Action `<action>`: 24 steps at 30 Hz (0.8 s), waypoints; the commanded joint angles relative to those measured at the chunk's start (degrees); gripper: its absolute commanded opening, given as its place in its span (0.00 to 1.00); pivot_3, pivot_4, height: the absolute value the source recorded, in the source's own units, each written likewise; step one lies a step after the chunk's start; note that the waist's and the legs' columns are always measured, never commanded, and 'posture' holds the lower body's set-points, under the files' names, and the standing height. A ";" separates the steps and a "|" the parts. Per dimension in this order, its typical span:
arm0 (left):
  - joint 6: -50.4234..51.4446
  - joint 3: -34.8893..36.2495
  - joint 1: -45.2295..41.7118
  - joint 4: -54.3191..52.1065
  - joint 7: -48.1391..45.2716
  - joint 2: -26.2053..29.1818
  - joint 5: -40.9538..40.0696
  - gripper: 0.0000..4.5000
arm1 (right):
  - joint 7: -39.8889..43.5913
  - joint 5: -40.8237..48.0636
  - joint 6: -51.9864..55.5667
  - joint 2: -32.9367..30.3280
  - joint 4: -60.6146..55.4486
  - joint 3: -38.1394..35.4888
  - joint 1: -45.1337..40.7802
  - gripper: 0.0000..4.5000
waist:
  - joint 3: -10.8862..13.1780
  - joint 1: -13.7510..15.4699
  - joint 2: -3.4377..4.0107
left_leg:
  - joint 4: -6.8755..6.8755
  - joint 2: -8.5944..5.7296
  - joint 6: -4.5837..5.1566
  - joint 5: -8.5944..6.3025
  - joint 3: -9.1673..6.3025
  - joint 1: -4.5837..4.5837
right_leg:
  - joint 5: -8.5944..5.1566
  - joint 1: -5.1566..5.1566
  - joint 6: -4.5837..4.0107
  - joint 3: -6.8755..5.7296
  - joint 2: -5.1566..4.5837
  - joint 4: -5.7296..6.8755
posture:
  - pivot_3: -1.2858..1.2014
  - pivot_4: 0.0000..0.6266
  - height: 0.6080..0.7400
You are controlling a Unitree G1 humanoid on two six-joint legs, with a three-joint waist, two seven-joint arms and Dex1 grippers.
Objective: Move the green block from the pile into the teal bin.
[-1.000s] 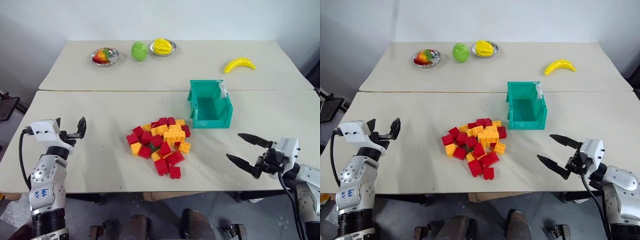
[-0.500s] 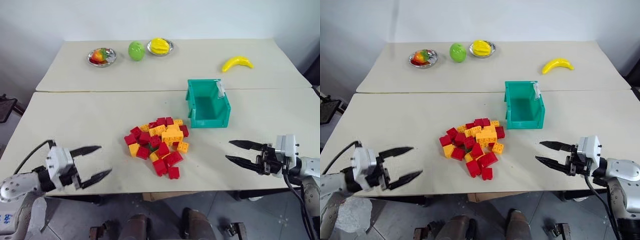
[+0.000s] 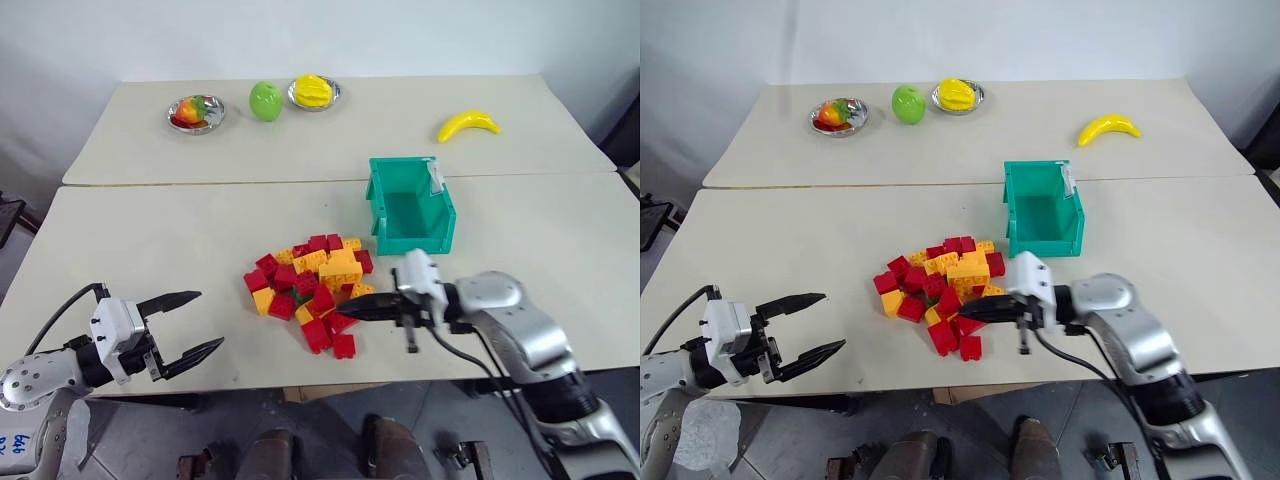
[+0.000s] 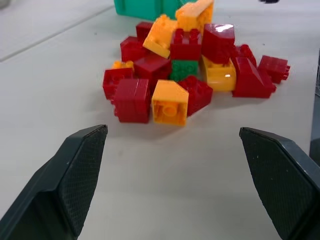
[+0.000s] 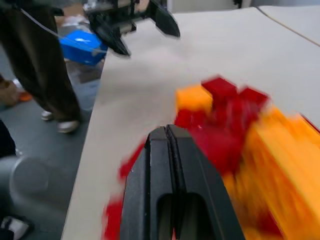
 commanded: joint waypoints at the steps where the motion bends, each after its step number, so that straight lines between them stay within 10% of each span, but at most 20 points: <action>1: 0.04 -0.04 -0.11 -1.42 0.67 -0.59 -0.52 1.00 | -4.70 -5.46 4.15 4.93 4.37 5.66 -6.34 0.00 | 0.00 -0.09 0.00 | 0.01 0.00 0.00 0.00 -0.01 -0.03 | 0.00 -0.05 0.00 -0.01 0.00 0.04 | 0.52 0.24 1.00; 14: 0.15 -0.76 -2.66 -1.00 4.24 -2.11 0.79 1.00 | -12.17 -17.32 -10.60 9.40 32.64 2.30 -20.26 0.00 | -0.10 -0.56 -0.17 | 0.18 -0.18 0.01 0.02 0.01 -0.46 | -0.01 -0.59 -0.05 -0.01 0.08 0.37 | 0.52 0.24 1.00; 24: 0.27 -1.97 -4.34 -0.07 4.91 -2.61 1.06 1.00 | -4.70 -19.54 -7.22 6.08 18.17 7.14 -13.63 0.00 | -0.09 -1.65 -0.15 | 0.17 -0.01 -0.09 -0.03 0.13 -0.49 | -0.02 -0.69 -0.08 -0.01 0.33 0.35 | 0.52 0.24 1.00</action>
